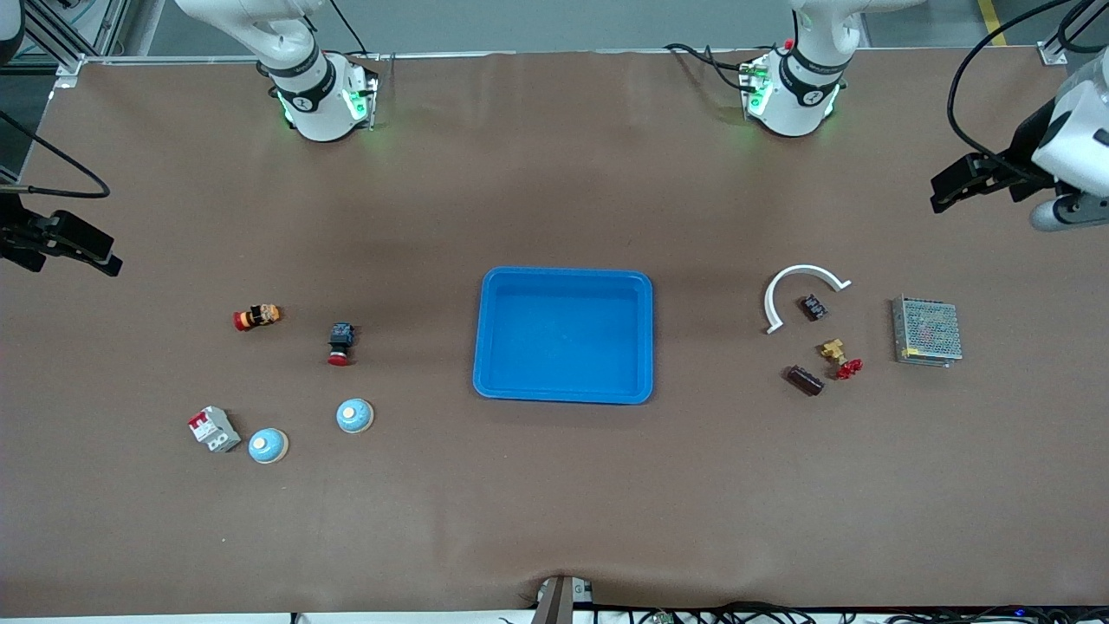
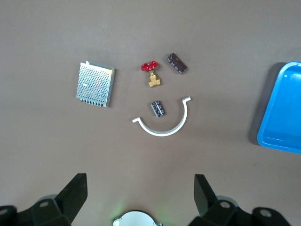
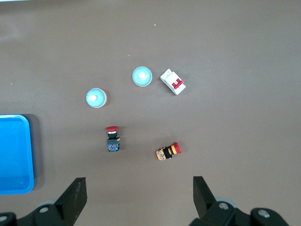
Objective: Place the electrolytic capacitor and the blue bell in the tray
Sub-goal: 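Reach the left gripper to the capacitor while the right gripper reaches the button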
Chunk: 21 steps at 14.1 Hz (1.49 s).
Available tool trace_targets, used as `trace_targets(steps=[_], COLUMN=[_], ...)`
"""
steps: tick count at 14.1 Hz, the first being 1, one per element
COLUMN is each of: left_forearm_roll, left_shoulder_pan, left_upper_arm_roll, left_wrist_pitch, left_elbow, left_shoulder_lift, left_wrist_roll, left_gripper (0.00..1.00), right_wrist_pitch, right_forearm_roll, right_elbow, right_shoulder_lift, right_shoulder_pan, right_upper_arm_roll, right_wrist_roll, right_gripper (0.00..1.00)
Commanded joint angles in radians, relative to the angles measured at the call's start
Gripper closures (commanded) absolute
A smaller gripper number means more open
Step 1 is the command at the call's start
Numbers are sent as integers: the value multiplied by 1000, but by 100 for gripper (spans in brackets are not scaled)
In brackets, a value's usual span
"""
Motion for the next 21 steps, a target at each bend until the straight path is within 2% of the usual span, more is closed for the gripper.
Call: trace_targets(steps=[1,5,12,16,19,21], left_forearm_roll=[21,21,21,21,21,21], left_shoulder_pan=[1,1,14,33,48,48], left_upper_arm_roll=[-10,-34,-34,-34,-34,-34], left_wrist_pitch=[58,207,462,676,793,850], left_elbow=[-72,-227,-449,-593,-650,-681], left_shoulder_lift=[-9,-21,-26,-12,37,72], left_wrist_roll=[-68,-205,-214,-216,-222,-269], left_gripper=[0,0,0,0,17,24], right_wrist_pitch=[-11,-12,-11,-11,17,61], right_forearm_roll=[5,5,22,8,13,17], right_elbow=[23,23,25,23,23,23], right_shoulder_lift=[10,10,7,9,50,96], right_shoulder_pan=[8,7,1,27,18,15], right_upper_arm_roll=[-9,-9,-9,-6,-8,-8], right_wrist_roll=[4,2,-1,6,-60,-74], right_gripper=[0,0,0,0,0,0])
